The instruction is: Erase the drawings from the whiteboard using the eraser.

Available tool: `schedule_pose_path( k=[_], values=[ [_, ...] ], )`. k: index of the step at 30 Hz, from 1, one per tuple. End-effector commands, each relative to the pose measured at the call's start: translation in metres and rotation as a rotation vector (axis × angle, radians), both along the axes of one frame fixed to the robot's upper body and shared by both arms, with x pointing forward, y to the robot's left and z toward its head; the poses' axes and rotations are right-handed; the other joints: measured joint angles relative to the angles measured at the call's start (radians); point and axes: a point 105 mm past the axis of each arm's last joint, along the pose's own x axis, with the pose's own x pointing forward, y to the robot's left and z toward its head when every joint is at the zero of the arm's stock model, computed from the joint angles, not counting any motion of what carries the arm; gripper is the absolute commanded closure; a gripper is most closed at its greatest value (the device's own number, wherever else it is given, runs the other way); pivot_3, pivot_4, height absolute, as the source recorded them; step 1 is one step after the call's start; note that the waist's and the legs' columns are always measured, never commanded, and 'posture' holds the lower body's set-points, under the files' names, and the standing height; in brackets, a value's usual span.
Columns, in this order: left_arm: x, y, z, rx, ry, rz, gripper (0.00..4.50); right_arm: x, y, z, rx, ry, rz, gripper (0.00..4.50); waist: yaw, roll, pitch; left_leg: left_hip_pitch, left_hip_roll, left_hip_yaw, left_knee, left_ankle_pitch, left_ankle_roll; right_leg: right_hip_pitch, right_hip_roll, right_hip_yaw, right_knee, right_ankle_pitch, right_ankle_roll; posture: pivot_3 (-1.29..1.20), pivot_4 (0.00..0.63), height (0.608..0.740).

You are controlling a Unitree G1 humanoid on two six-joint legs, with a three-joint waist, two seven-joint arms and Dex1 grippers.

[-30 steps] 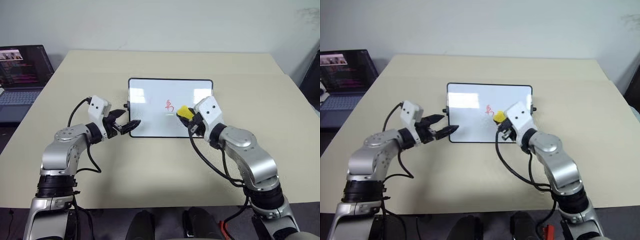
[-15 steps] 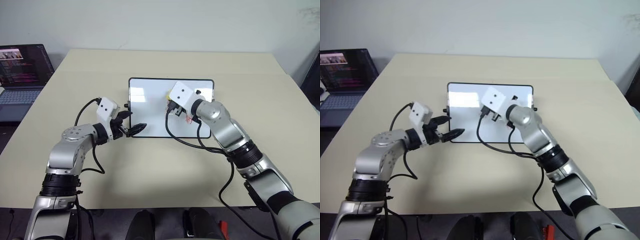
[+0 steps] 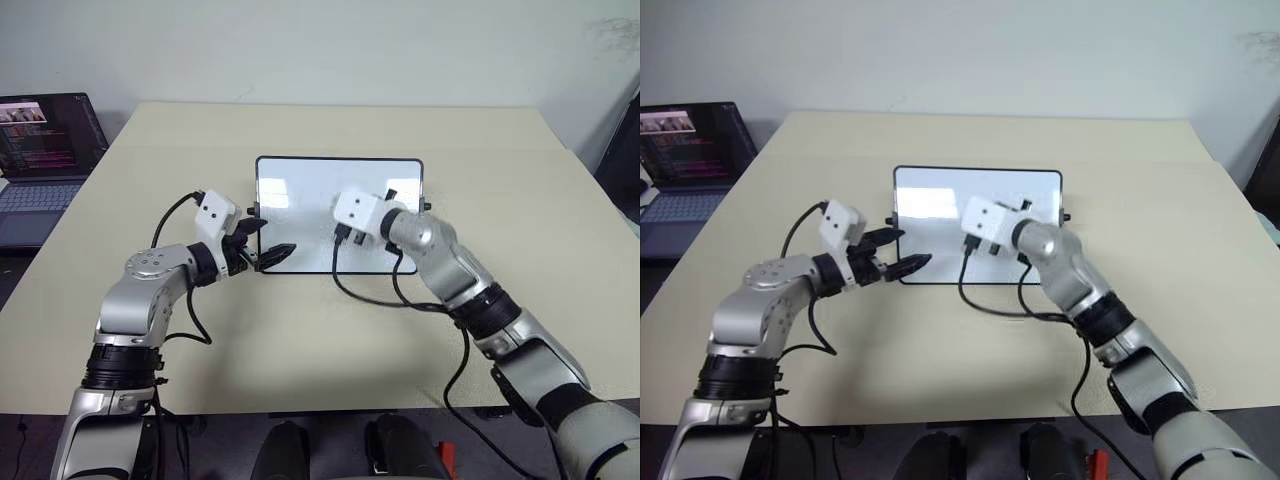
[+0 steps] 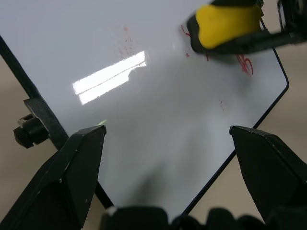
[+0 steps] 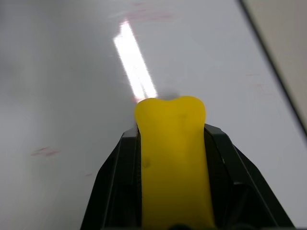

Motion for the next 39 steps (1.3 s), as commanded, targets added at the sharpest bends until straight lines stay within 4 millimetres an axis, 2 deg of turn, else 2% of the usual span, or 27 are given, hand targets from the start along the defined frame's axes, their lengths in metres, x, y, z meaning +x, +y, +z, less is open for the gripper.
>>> schedule_pose_path(
  k=[1,3,5,7,10,13,18,21,26,30,32,36,39],
  values=[
    [0.000,-0.005,0.011,0.003,-0.048,-0.025,0.00,0.004,0.003,0.021,0.034,-0.074,-0.005,3.17,0.000,0.000,0.000,-0.001,0.000,0.000,0.000,0.000,0.000,-0.001,0.000,0.000,0.000,0.000,0.000,0.00,0.150,0.740],
    [0.000,-0.006,0.011,0.002,-0.048,-0.027,0.00,0.003,0.004,0.015,0.021,-0.050,0.003,3.17,0.000,0.000,0.000,-0.001,0.000,0.000,-0.001,0.000,0.000,-0.001,0.000,0.000,-0.001,0.000,0.000,0.00,0.150,0.740],
    [0.000,-0.006,0.011,0.000,-0.048,-0.028,0.00,-0.001,0.005,0.000,-0.026,0.010,0.029,3.17,0.000,0.000,0.000,-0.002,0.000,0.001,-0.001,0.000,0.000,-0.002,0.000,0.001,-0.002,0.000,0.000,0.00,0.150,0.740],
    [0.000,-0.006,0.011,-0.001,-0.048,-0.029,0.00,-0.011,0.002,-0.023,-0.102,0.100,0.073,3.17,0.000,0.000,0.000,-0.002,0.000,0.001,-0.001,0.000,0.000,-0.002,0.000,0.001,-0.002,0.000,0.000,0.00,0.150,0.740],
    [0.000,-0.006,0.011,-0.003,-0.047,-0.028,0.00,-0.018,-0.002,-0.038,-0.158,0.156,0.096,3.17,0.000,0.000,0.000,-0.001,0.000,0.000,-0.001,0.000,0.000,-0.001,0.000,0.001,-0.001,0.000,0.000,0.00,0.150,0.740],
    [0.000,-0.007,0.010,-0.004,-0.046,-0.030,0.00,-0.015,-0.003,-0.032,-0.150,0.124,0.077,3.17,0.000,0.000,0.000,0.000,0.000,0.000,0.000,0.000,0.000,0.000,0.000,0.000,0.000,0.000,0.000,0.00,0.150,0.740],
    [-0.001,-0.006,0.008,-0.001,-0.040,-0.034,0.00,0.004,-0.006,0.011,-0.055,-0.058,-0.007,3.17,0.000,0.000,0.000,0.002,0.000,0.000,0.002,0.001,0.001,0.001,0.001,0.000,0.001,0.001,0.000,0.00,0.150,0.740],
    [-0.003,-0.005,0.006,0.003,-0.031,-0.037,0.00,0.005,-0.007,0.009,-0.067,-0.052,-0.003,3.17,0.000,0.000,0.000,0.001,0.000,0.000,0.002,0.001,0.000,0.001,0.001,0.000,0.001,0.001,0.000,0.00,0.150,0.740],
    [-0.005,-0.006,0.004,0.006,-0.023,-0.044,0.00,-0.008,-0.010,-0.027,-0.162,0.099,0.054,3.17,0.000,0.000,0.000,-0.001,0.000,0.000,0.002,0.000,0.001,0.001,0.001,0.000,-0.001,0.001,0.000,0.00,0.150,0.740],
    [-0.005,-0.006,0.004,0.004,-0.022,-0.046,0.00,-0.015,-0.012,-0.042,-0.209,0.154,0.075,3.17,0.000,0.000,0.000,0.000,0.000,0.000,0.003,0.000,0.001,0.001,0.000,0.000,0.000,0.001,0.000,0.00,0.150,0.740],
    [-0.005,-0.006,0.004,0.004,-0.021,-0.047,0.00,-0.012,-0.013,-0.039,-0.204,0.128,0.056,3.17,0.000,0.000,0.000,0.002,0.000,0.000,0.003,0.000,0.001,0.003,0.001,0.000,0.001,0.001,0.000,0.00,0.150,0.740],
    [-0.006,-0.005,0.002,0.007,-0.013,-0.048,0.00,0.002,-0.012,-0.006,-0.137,-0.018,-0.001,3.17,0.000,0.000,0.000,0.002,0.001,-0.001,0.006,0.000,0.001,0.003,0.001,0.000,0.002,0.001,0.000,0.00,0.150,0.740],
    [-0.007,-0.004,-0.001,0.014,-0.007,-0.045,0.00,0.006,-0.013,0.005,-0.117,-0.062,-0.015,3.17,0.000,0.000,0.000,0.001,0.001,-0.001,0.009,0.000,0.001,0.003,0.001,0.000,0.004,0.001,0.000,0.00,0.150,0.740]
  ],
)
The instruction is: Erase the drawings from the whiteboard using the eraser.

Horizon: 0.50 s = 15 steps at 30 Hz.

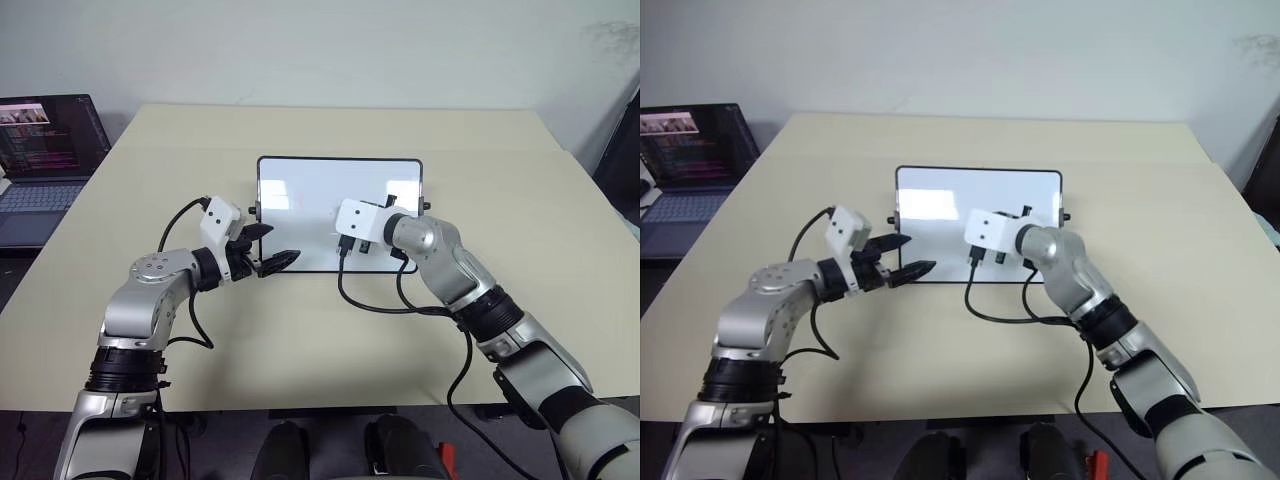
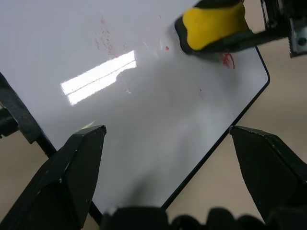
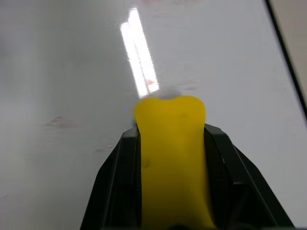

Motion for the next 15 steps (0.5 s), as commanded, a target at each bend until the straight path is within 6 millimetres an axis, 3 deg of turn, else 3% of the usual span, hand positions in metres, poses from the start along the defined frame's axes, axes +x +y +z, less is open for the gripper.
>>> schedule_pose_path(
  k=[1,3,7,9,12,15],
  values=[
    [-0.002,0.001,0.008,0.025,-0.037,-0.008,0.00,0.010,-0.011,0.020,0.026,-0.075,-0.052,3.17,0.000,0.000,0.000,0.000,0.000,0.000,0.000,0.000,0.000,0.000,0.000,0.000,0.000,0.000,0.000,0.00,0.150,0.740],
    [-0.002,0.001,0.007,0.026,-0.035,-0.007,0.00,0.009,-0.011,0.016,0.014,-0.058,-0.046,3.17,0.000,0.000,0.000,-0.001,0.000,0.000,0.000,0.000,0.000,0.000,0.000,0.000,0.000,0.000,0.000,0.00,0.150,0.740],
    [-0.003,0.001,0.007,0.026,-0.034,-0.005,0.00,-0.009,-0.004,-0.019,-0.076,0.101,0.039,3.17,0.000,0.000,0.000,-0.001,0.000,0.000,0.000,0.000,0.000,0.000,0.000,0.000,0.000,0.000,0.000,0.00,0.150,0.740],
    [-0.003,0.001,0.007,0.026,-0.033,-0.004,0.00,-0.016,-0.002,-0.027,-0.105,0.140,0.067,3.17,0.000,0.000,0.000,-0.001,0.000,0.000,0.000,0.000,0.000,0.000,0.000,0.000,0.000,0.000,0.000,0.00,0.150,0.740],
    [-0.003,0.001,0.006,0.026,-0.033,-0.004,0.00,-0.012,0.000,-0.019,-0.090,0.091,0.055,3.17,0.000,0.000,0.000,0.000,0.000,0.000,0.000,0.000,0.000,0.000,0.000,0.000,0.000,0.000,0.000,0.00,0.150,0.740],
    [-0.004,0.001,0.006,0.027,-0.032,-0.005,0.00,-0.004,0.007,0.007,-0.027,-0.027,0.042,3.17,-0.001,0.000,0.000,0.000,0.000,0.000,0.001,0.000,0.000,0.000,0.000,0.000,0.001,0.000,0.000,0.00,0.150,0.740]
  ],
)
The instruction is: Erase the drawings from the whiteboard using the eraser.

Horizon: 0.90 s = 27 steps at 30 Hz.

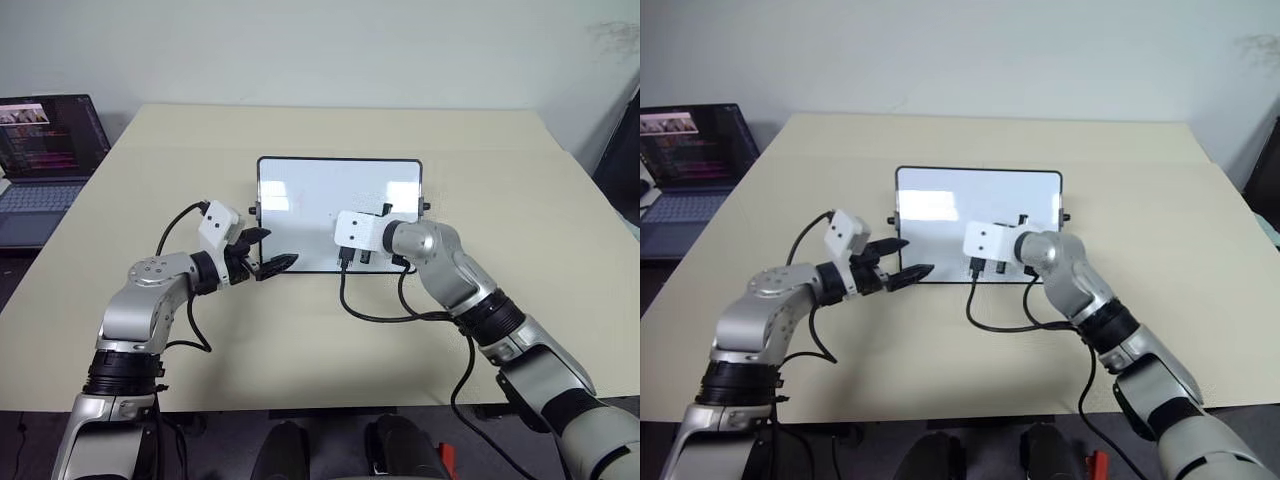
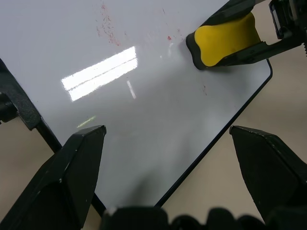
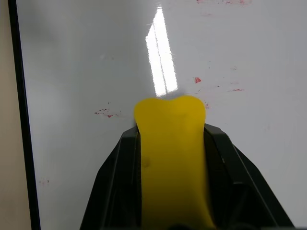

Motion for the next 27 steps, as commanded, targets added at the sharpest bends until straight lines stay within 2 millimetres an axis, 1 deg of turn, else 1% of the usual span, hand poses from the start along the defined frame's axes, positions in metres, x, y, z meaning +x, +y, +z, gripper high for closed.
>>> schedule_pose_path(
  k=[1,3,5,7,9,11,12,14,15,18,20,22,23,25,27],
  values=[
    [-0.002,-0.002,0.011,0.018,-0.045,-0.014,0.00,0.014,0.002,0.038,0.077,-0.169,-0.040,3.17,-0.001,0.000,0.000,0.000,0.000,0.000,0.000,0.000,0.000,0.000,0.000,0.000,0.000,0.000,0.000,0.00,0.150,0.740],
    [-0.002,-0.002,0.011,0.018,-0.044,-0.015,0.00,0.017,0.007,0.056,0.132,-0.242,-0.040,3.17,0.000,0.000,0.000,0.000,0.000,0.000,0.000,0.000,0.000,-0.001,0.000,0.000,0.001,0.000,0.000,0.00,0.150,0.740],
    [-0.002,-0.002,0.011,0.018,-0.045,-0.016,0.00,0.018,0.012,0.064,0.162,-0.273,-0.035,3.17,0.000,0.000,0.000,-0.001,0.000,0.000,0.000,0.000,0.000,-0.002,0.000,0.000,0.001,0.000,0.000,0.00,0.150,0.740],
    [-0.002,-0.003,0.010,0.017,-0.044,-0.017,0.00,0.017,0.017,0.065,0.172,-0.274,-0.020,3.17,0.000,0.000,0.000,-0.003,0.000,0.000,0.000,0.000,0.000,-0.003,0.000,0.000,0.000,0.000,0.000,0.00,0.150,0.740],
    [-0.002,-0.003,0.010,0.015,-0.044,-0.017,0.00,0.015,0.023,0.057,0.156,-0.244,0.003,3.17,0.000,0.000,0.000,-0.003,0.000,0.000,-0.001,0.000,0.000,-0.003,0.000,0.000,-0.002,0.000,0.000,0.00,0.150,0.740],
    [-0.003,-0.004,0.010,0.014,-0.044,-0.018,0.00,0.012,0.026,0.043,0.117,-0.187,0.019,3.17,0.000,0.000,0.000,-0.004,0.000,0.000,-0.002,0.000,0.000,-0.003,0.000,0.000,-0.004,0.000,0.000,0.00,0.150,0.740],
    [-0.003,-0.004,0.010,0.014,-0.044,-0.018,0.00,0.010,0.025,0.031,0.081,-0.143,0.025,3.17,0.000,0.000,0.000,-0.005,0.000,0.000,-0.002,-0.001,0.000,-0.003,0.000,0.000,-0.005,0.000,0.000,0.00,0.150,0.740],
    [-0.003,-0.004,0.010,0.013,-0.044,-0.018,0.00,0.007,0.020,0.015,0.033,-0.083,0.025,3.17,0.001,0.000,0.000,-0.005,0.000,0.000,-0.002,-0.001,0.000,-0.003,0.000,0.000,-0.006,0.000,0.000,0.00,0.150,0.740],
    [-0.003,-0.004,0.010,0.013,-0.045,-0.017,0.00,0.006,0.018,0.010,0.019,-0.063,0.023,3.17,0.001,0.000,0.000,-0.005,0.000,0.000,-0.002,-0.001,0.000,-0.003,-0.001,0.000,-0.006,0.000,0.000,0.00,0.150,0.740],
    [-0.003,-0.004,0.011,0.013,-0.045,-0.016,0.00,0.006,0.012,0.007,0.003,-0.049,0.010,3.17,0.001,0.000,0.000,-0.004,0.000,0.000,-0.001,-0.001,0.000,-0.002,-0.001,-0.001,-0.005,0.000,0.000,0.00,0.150,0.740],
    [-0.003,-0.004,0.011,0.013,-0.045,-0.016,0.00,0.011,0.008,0.015,0.022,-0.084,-0.014,3.17,0.002,0.000,0.000,-0.004,0.000,-0.001,-0.001,-0.001,0.000,-0.001,-0.001,-0.001,-0.005,0.000,0.000,0.00,0.150,0.740],
    [-0.003,-0.004,0.011,0.014,-0.045,-0.018,0.00,0.019,0.003,0.032,0.065,-0.150,-0.057,3.17,0.002,0.000,0.000,-0.003,0.000,-0.001,-0.001,-0.001,0.000,-0.001,-0.001,-0.001,-0.005,0.000,0.000,0.00,0.150,0.740],
    [-0.003,-0.004,0.011,0.014,-0.045,-0.019,0.00,0.022,0.001,0.038,0.077,-0.171,-0.070,3.17,0.002,0.000,0.000,-0.003,0.000,-0.001,0.000,-0.001,0.000,-0.001,-0.001,-0.001,-0.004,0.000,0.000,0.00,0.150,0.740],
    [-0.003,-0.004,0.011,0.014,-0.045,-0.021,0.00,0.025,-0.002,0.042,0.087,-0.188,-0.084,3.17,0.002,0.000,0.000,-0.003,0.000,-0.001,0.000,-0.001,0.000,-0.001,-0.001,-0.001,-0.004,0.000,0.000,0.00,0.150,0.740],
    [-0.003,-0.005,0.011,0.014,-0.046,-0.022,0.00,0.025,-0.002,0.041,0.084,-0.183,-0.081,3.17,0.002,0.000,0.000,-0.003,0.000,-0.001,0.000,-0.001,0.000,-0.001,-0.001,-0.001,-0.004,0.000,0.000,0.00,0.150,0.740]
  ],
)
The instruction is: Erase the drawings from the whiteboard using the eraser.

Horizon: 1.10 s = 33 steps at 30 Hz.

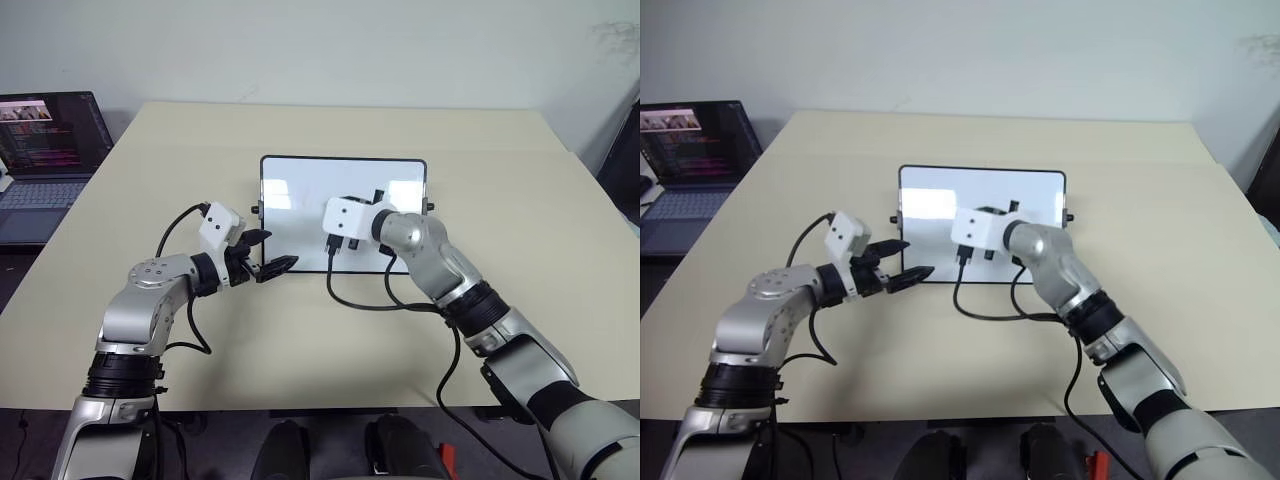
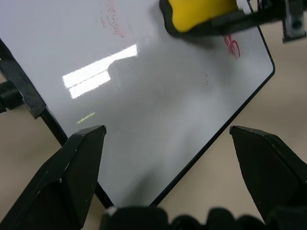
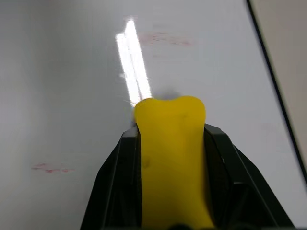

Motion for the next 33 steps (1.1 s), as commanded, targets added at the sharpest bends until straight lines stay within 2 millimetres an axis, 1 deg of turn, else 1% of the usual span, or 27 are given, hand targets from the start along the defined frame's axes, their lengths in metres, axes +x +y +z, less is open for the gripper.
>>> schedule_pose_path(
  k=[1,6,8,10,14,15,17,19,21,23,24,26,29,33],
  values=[
    [-0.001,-0.004,0.013,0.012,-0.050,-0.022,0.00,0.004,-0.007,0.007,0.004,-0.023,-0.025,3.17,0.000,0.000,0.000,0.000,0.000,0.000,0.000,0.000,0.000,0.000,0.000,0.000,0.000,0.000,0.000,0.00,0.150,0.740],
    [-0.001,-0.005,0.013,0.011,-0.052,-0.024,0.00,-0.006,-0.001,-0.017,-0.042,0.056,0.012,3.17,-0.001,0.000,0.000,0.000,0.000,0.000,-0.001,0.000,0.000,0.000,0.000,0.000,-0.001,0.000,0.000,0.00,0.150,0.740],
    [0.000,-0.005,0.013,0.011,-0.052,-0.025,0.00,-0.013,0.000,-0.032,-0.082,0.114,0.034,3.17,-0.001,0.000,0.000,0.000,0.000,0.000,0.000,0.000,0.000,0.000,0.000,0.000,-0.001,0.000,0.000,0.00,0.150,0.740],
    [-0.001,-0.005,0.014,0.012,-0.053,-0.026,0.00,-0.014,-0.003,-0.035,-0.091,0.121,0.030,3.17,-0.001,0.000,0.000,0.001,0.000,0.000,0.000,0.000,0.000,0.001,0.000,0.000,-0.001,0.000,0.000,0.00,0.150,0.740],
    [-0.001,-0.005,0.014,0.012,-0.055,-0.028,0.00,-0.008,-0.006,-0.016,-0.013,0.072,0.005,3.17,-0.001,0.000,0.000,0.001,0.000,0.000,0.000,0.000,0.000,0.001,0.000,0.000,0.000,0.000,0.000,0.00,0.150,0.740],
    [-0.001,-0.006,0.015,0.012,-0.057,-0.031,0.00,-0.011,-0.003,-0.009,0.054,0.084,0.022,3.17,-0.001,0.000,0.000,0.001,0.000,0.000,0.000,0.000,0.000,0.001,0.000,0.000,0.000,0.000,0.000,0.00,0.150,0.740],
    [-0.002,-0.008,0.019,0.008,-0.072,-0.045,0.00,-0.019,0.002,0.006,0.253,0.134,0.054,3.17,0.002,0.000,0.000,0.001,0.000,0.000,0.000,0.000,0.000,0.001,0.000,0.000,0.000,0.000,0.000,0.00,0.150,0.740],
    [-0.003,-0.013,0.025,-0.010,-0.095,-0.067,0.00,-0.028,0.001,0.019,0.435,0.199,0.080,3.17,0.002,0.000,0.000,0.000,0.000,-0.001,0.000,0.000,0.000,0.001,0.000,-0.001,-0.001,0.000,0.000,0.00,0.150,0.740],
    [-0.004,-0.017,0.032,-0.031,-0.118,-0.092,0.00,-0.037,-0.004,0.029,0.563,0.241,0.097,3.17,0.002,0.000,0.000,-0.001,0.000,-0.001,-0.001,0.000,0.000,0.001,0.000,-0.001,-0.002,0.000,0.000,0.00,0.150,0.740],
    [-0.006,-0.021,0.036,-0.032,-0.133,-0.116,0.00,-0.050,-0.015,0.038,0.681,0.274,0.121,3.17,0.005,0.000,0.000,-0.002,0.000,-0.001,-0.001,0.000,0.000,0.000,0.000,-0.001,-0.003,0.000,0.000,0.00,0.150,0.740],
    [-0.005,-0.023,0.039,-0.032,-0.148,-0.122,0.00,-0.059,-0.022,0.041,0.730,0.288,0.140,3.17,0.005,0.000,0.000,-0.003,0.000,-0.002,-0.001,-0.001,0.000,0.000,-0.001,-0.001,-0.003,0.000,0.000,0.00,0.150,0.740],
    [-0.003,-0.027,0.046,-0.045,-0.174,-0.128,0.00,-0.075,-0.036,0.039,0.796,0.304,0.163,3.17,0.009,0.000,0.000,-0.002,0.000,-0.001,-0.001,-0.001,0.000,0.000,-0.001,-0.001,-0.003,-0.001,0.001,0.00,0.150,0.740],
    [-0.003,-0.031,0.047,-0.043,-0.175,-0.155,0.00,-0.094,-0.055,0.023,0.782,0.331,0.136,3.17,0.010,0.000,0.000,-0.002,-0.001,-0.001,-0.001,-0.001,0.000,0.001,-0.001,-0.001,-0.004,-0.001,0.001,0.00,0.150,0.740],
    [-0.006,-0.034,0.040,-0.016,-0.153,-0.206,0.00,-0.115,-0.074,-0.007,0.737,0.423,0.045,3.17,0.002,0.001,0.000,-0.001,-0.001,0.000,-0.001,-0.001,0.000,0.001,0.000,0.000,-0.002,-0.001,0.002,0.00,0.150,0.740]
  ],
)
